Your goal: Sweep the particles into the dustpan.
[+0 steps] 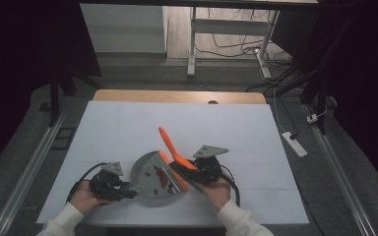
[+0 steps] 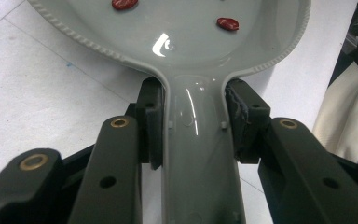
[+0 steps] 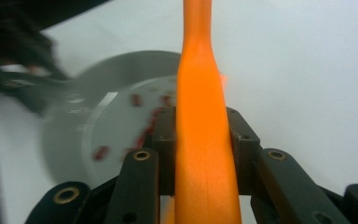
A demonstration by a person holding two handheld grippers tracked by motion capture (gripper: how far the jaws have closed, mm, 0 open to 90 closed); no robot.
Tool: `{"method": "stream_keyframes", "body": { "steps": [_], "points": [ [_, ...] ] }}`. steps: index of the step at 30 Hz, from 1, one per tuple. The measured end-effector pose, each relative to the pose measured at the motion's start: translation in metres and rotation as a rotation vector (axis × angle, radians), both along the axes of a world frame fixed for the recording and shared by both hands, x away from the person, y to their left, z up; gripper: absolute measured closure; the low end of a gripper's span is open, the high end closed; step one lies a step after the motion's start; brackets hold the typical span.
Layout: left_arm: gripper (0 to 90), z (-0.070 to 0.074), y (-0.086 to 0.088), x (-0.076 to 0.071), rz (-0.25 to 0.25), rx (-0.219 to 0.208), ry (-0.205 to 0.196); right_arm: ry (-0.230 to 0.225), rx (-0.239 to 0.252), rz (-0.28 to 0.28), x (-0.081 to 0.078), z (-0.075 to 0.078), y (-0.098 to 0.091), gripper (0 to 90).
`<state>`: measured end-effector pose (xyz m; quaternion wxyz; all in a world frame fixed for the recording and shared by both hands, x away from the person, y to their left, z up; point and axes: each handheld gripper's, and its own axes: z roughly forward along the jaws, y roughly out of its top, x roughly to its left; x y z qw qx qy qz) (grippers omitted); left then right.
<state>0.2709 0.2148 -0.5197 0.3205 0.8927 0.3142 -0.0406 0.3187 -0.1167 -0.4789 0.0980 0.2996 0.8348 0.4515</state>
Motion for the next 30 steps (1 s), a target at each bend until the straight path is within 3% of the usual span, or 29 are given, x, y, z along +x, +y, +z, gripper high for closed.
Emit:
{"method": "stream_keyframes", "body": {
  "steps": [1,3,8,18,19,20,21,24,26,28,30],
  "points": [
    [61.8,0.0,0.0,0.0,0.001,0.0,-0.001,-0.01,-0.031,-0.045,0.005,-0.001,-0.008,69.7],
    [61.8,0.001,0.001,0.0,0.001,0.002,0.003,0.002,-0.063,-0.071,0.01,-0.004,-0.014,69.7],
    [61.8,0.004,0.006,-0.002,0.006,0.006,0.009,0.025,-0.134,-0.082,0.01,-0.016,-0.014,69.7],
    [61.9,0.002,0.003,-0.002,0.007,0.041,0.022,0.076,-0.069,-0.012,-0.013,-0.019,0.007,69.7],
    [61.9,0.002,0.004,-0.002,0.01,0.034,0.021,0.072,-0.049,-0.003,-0.014,-0.017,0.009,69.8],
    [61.9,0.003,0.004,-0.002,0.011,0.033,0.019,0.14,0.039,0.022,-0.013,-0.014,0.009,69.8],
    [61.8,0.003,0.004,-0.001,0.01,0.032,0.019,0.145,0.057,0.025,-0.013,-0.012,0.008,69.8],
    [61.8,0.002,0.003,-0.002,0.009,0.027,0.014,0.105,0.048,0.01,-0.012,-0.009,0.004,69.7],
    [61.8,0.002,0.004,-0.002,0.009,0.018,0.01,0.09,0.084,-0.035,-0.005,-0.004,-0.011,69.7],
    [61.8,0.002,0.005,-0.002,0.012,0.012,0.005,0.078,0.084,-0.052,-0.002,-0.002,-0.016,69.8],
    [61.8,0.002,0.005,-0.002,0.011,0.007,-0.005,0.027,0.067,-0.099,0.004,0.003,-0.029,69.7]
  ]
}}
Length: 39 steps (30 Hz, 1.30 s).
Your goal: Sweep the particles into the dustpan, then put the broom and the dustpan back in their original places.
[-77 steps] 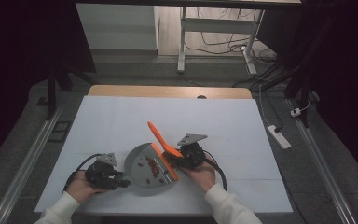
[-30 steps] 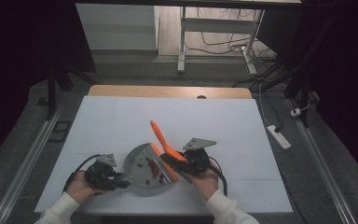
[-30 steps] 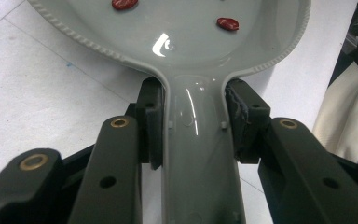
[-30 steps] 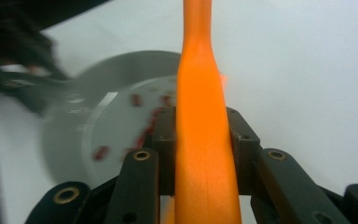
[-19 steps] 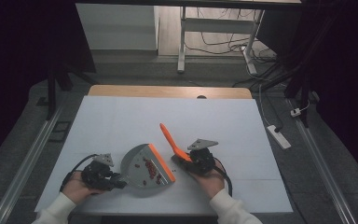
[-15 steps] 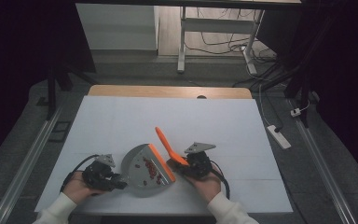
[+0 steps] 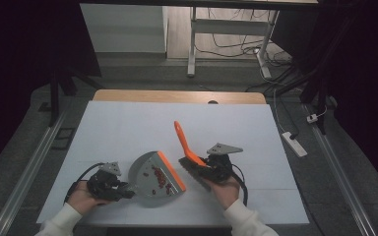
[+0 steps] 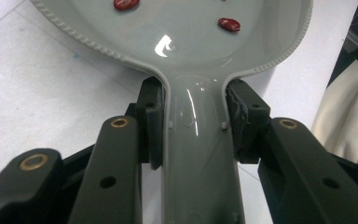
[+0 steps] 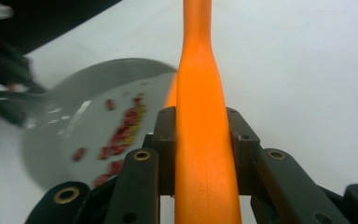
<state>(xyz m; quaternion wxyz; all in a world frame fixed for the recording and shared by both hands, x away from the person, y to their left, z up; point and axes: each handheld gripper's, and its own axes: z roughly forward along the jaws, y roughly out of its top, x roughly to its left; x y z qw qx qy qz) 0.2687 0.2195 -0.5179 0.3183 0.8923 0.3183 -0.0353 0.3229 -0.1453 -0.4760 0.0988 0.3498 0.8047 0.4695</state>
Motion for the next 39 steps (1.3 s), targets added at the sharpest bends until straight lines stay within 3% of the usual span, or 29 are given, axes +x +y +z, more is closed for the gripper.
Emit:
{"method": "stream_keyframes", "body": {
  "steps": [7,14,22,39],
  "points": [
    [61.8,-0.001,-0.002,-0.002,0.004,-0.011,-0.037,-0.011,-0.002,-0.047,0.01,-0.001,-0.02,69.7],
    [61.8,0.002,0.001,-0.004,0.033,-0.037,-0.069,-0.022,-0.004,-0.034,0.011,-0.002,-0.023,69.7],
    [61.8,0.006,0.007,-0.005,0.111,-0.085,-0.106,-0.069,0.0,-0.009,0.008,0.004,-0.034,69.7],
    [61.7,0.009,0.009,-0.008,0.215,-0.094,-0.136,-0.092,-0.014,0.0,0.0,0.006,-0.059,69.7]
  ]
}}
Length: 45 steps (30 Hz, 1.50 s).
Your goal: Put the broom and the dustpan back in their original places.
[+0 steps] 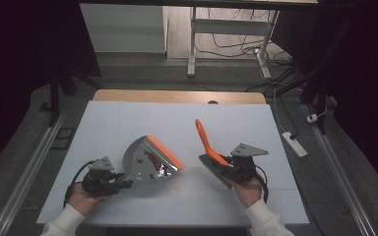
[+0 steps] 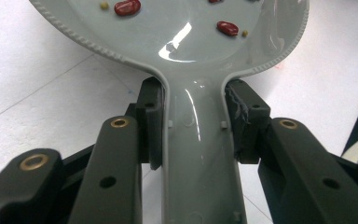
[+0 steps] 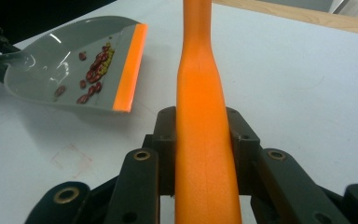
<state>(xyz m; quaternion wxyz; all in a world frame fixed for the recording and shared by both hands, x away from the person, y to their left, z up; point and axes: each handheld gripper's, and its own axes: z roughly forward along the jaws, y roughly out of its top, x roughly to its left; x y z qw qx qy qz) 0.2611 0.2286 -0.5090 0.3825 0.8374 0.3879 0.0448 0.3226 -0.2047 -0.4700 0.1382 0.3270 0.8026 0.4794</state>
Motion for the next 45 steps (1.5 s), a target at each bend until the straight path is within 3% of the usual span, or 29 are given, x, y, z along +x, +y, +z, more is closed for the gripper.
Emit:
{"method": "stream_keyframes", "body": {
  "steps": [11,17,24,31,35,37,45],
  "points": [
    [61.7,0.001,-0.003,-0.003,0.08,0.001,-0.003,0.011,0.014,0.006,-0.007,0.001,-0.021,69.7],
    [61.7,0.001,-0.001,-0.004,0.138,-0.011,-0.002,0.052,0.036,-0.013,-0.007,-0.003,-0.043,69.7],
    [61.7,-0.001,0.0,-0.006,0.209,-0.013,0.004,0.083,0.016,-0.011,-0.013,-0.008,-0.049,69.7],
    [61.7,-0.007,0.0,-0.011,0.295,-0.005,0.029,0.095,-0.008,-0.017,-0.019,-0.009,-0.051,69.7],
    [61.7,-0.01,0.0,-0.015,0.352,-0.008,0.039,0.12,0.006,-0.021,-0.021,-0.01,-0.054,69.7],
    [61.7,-0.012,-0.001,-0.017,0.403,-0.01,0.05,0.126,-0.003,-0.017,-0.022,-0.011,-0.055,69.7],
    [61.7,-0.017,-0.002,-0.021,0.501,-0.015,0.055,0.152,-0.003,-0.02,-0.022,-0.013,-0.059,69.7]
  ]
}}
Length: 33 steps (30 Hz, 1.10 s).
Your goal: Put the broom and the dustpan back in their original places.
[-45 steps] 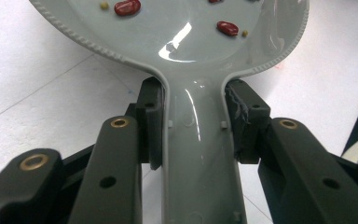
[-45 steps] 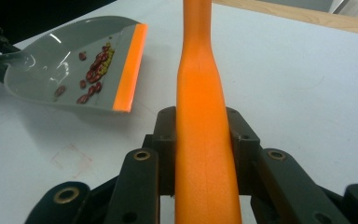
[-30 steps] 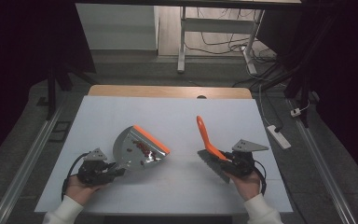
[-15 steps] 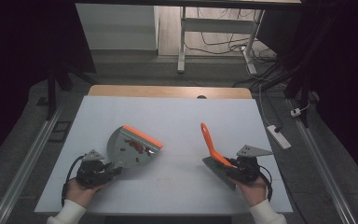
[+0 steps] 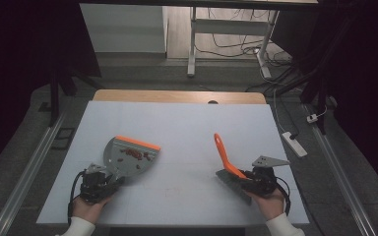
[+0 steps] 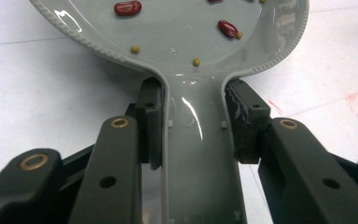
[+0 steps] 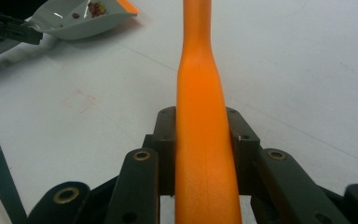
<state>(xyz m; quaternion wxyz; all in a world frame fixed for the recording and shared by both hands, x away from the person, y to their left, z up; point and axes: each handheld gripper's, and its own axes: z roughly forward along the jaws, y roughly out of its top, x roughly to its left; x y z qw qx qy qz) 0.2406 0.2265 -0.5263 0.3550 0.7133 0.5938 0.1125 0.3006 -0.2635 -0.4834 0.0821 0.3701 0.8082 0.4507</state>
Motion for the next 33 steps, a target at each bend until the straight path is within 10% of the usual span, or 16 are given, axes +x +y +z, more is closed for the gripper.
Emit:
{"method": "stream_keyframes", "body": {
  "steps": [23,33],
  "points": [
    [60.4,-0.012,0.001,0.009,0.086,-0.028,0.025,0.108,-0.053,-0.064,0.029,-0.018,-0.01,63.9],
    [32.6,-0.009,0.002,0.007,0.087,0.01,0.008,0.139,-0.13,-0.087,0.044,-0.025,-0.011,48.5]
  ]
}}
